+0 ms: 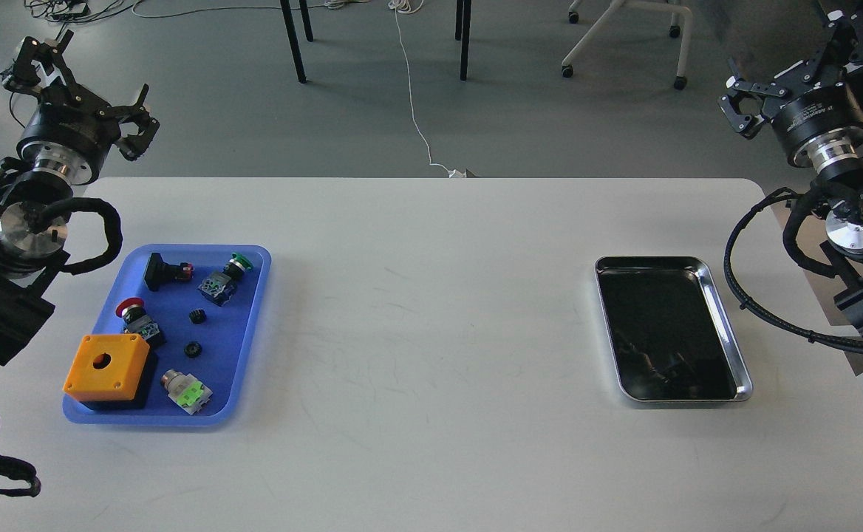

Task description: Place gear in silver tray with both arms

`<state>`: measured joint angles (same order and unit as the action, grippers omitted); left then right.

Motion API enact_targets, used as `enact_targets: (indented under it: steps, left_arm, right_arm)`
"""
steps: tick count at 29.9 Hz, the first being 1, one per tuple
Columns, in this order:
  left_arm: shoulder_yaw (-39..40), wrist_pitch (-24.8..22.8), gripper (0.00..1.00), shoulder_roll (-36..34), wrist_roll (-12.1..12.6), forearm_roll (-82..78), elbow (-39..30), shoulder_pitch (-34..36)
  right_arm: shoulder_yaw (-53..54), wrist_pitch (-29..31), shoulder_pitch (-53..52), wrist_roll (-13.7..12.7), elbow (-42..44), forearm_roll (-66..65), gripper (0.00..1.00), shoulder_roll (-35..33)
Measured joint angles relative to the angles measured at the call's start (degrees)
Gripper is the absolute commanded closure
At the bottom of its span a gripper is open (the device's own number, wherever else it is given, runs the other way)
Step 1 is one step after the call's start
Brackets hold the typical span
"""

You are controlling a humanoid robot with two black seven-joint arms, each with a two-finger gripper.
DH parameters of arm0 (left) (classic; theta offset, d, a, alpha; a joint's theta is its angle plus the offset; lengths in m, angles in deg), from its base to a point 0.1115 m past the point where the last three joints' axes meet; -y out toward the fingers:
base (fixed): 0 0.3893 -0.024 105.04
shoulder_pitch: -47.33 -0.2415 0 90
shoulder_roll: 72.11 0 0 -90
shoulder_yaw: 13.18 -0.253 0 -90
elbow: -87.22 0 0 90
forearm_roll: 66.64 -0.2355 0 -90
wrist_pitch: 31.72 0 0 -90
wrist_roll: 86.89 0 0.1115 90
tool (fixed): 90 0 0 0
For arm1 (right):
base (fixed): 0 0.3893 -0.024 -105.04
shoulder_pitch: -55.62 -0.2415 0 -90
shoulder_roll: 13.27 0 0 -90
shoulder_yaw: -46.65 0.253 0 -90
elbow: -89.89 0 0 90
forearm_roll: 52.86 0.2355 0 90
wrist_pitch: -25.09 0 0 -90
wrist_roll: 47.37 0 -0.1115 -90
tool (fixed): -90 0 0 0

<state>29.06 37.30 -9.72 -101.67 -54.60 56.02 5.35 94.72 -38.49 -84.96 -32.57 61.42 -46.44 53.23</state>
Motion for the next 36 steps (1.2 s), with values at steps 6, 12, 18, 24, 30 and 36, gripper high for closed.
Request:
enact_targets:
  steps: [6, 12, 18, 24, 30, 36]
  left_arm:
    - [-0.1, -1.6, 0.02, 0.2, -0.1, 0.0, 0.1, -0.9]
    - [0.0, -2.2, 0.02, 0.5, -0.2, 0.0, 0.2, -1.0]
    - [-0.1, -3.5, 0.02, -1.9, -0.3, -2.5, -0.8, -0.9]
    - [-3.0, -5.3, 0.02, -13.3, 0.6, -10.3, -9.9, -1.1]
    - [-11.4, -7.0, 0.02, -24.3, 0.2, -26.9, -22.1, -1.5]
    - [-12.7, -6.6, 0.02, -27.8, -0.2, -50.5, -31.8, -1.5]
  right_arm:
    - [0.8, -0.1, 0.4, 0.1, -0.1, 0.0, 0.01, 0.2]
    - [2.6, -0.1, 0.4, 0.4, -0.4, 0.1, 0.01, 0.4]
    - [2.5, 0.1, 0.8, 0.5, -0.4, 0.1, 0.01, 0.2]
    - [2.2, 0.2, 3.1, 0.6, -0.5, 0.0, 0.01, 0.0]
    - [2.6, 0.3, 3.6, 0.9, -0.5, 0.0, 0.01, 0.2]
    - [2.8, 0.4, 3.7, 1.4, -0.6, 0.1, 0.01, 0.7]
